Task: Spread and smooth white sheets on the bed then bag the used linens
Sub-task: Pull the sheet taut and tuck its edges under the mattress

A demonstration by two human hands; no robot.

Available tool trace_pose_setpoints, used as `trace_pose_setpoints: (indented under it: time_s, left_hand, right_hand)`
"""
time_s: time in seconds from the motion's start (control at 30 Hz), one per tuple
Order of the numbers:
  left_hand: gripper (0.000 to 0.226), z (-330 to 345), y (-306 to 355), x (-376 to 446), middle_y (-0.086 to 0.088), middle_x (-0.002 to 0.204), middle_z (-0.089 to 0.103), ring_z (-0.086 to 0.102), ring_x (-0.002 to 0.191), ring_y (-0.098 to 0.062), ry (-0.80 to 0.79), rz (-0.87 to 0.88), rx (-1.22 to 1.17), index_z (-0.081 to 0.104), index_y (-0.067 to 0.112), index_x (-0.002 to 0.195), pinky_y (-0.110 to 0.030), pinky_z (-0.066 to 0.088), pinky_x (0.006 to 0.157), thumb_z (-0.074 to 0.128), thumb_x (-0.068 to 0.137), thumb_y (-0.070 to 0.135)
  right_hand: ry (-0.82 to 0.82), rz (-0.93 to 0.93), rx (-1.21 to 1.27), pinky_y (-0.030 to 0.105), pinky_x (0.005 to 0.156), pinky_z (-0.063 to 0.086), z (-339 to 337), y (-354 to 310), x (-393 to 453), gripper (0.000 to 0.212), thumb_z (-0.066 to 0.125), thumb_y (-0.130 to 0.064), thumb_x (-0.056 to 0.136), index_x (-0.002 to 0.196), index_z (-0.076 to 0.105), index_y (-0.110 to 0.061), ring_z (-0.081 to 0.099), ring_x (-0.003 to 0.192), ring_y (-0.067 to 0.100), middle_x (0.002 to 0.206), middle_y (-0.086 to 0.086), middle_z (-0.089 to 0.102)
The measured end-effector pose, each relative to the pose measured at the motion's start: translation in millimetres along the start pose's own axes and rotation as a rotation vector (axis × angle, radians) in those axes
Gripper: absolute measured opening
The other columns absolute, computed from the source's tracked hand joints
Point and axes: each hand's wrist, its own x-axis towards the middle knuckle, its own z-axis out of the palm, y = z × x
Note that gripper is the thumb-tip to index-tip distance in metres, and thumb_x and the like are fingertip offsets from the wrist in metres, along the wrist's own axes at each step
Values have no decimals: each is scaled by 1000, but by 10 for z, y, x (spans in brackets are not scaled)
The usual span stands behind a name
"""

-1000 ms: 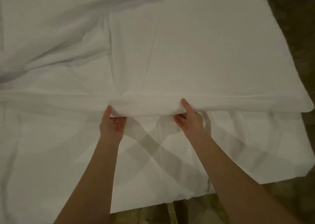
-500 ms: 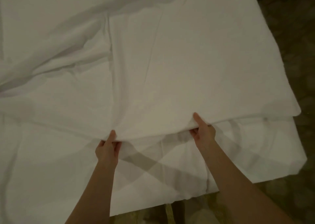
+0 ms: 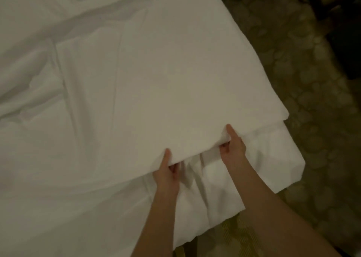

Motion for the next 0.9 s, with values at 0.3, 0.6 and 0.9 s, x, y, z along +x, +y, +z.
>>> trace_pose_setpoints:
  time_s: [0.3,0.6,0.9]
  left_hand:
    - [21,558,-679,-118,-1,103,69,68,83,-8,-28,31,74,64,17,104,-23,59,65,60,91,2]
    - [20,445,-711,-93,3,80,74,71,67,-5,-21,41,258,63,17,96,-23,59,64,55,93,-1]
    - [10,211,-328,-9,2,80,75,72,72,-8,8,46,125,66,16,95,-21,58,65,56,95,17]
  right_hand:
    - [-9,-153,18,27,67,59,-130,-1002,461,25,75,-8,82,104,64,-12,66,93,17,113,5,67]
    - [21,0,91,33,64,60,-433,-1105,745,30,70,-14,87,116,65,-6,69,91,22,109,11,70]
    - [29,-51,188,43,89,56,-301,-954,645,47,73,-32,85,125,61,-11,66,104,26,118,9,68]
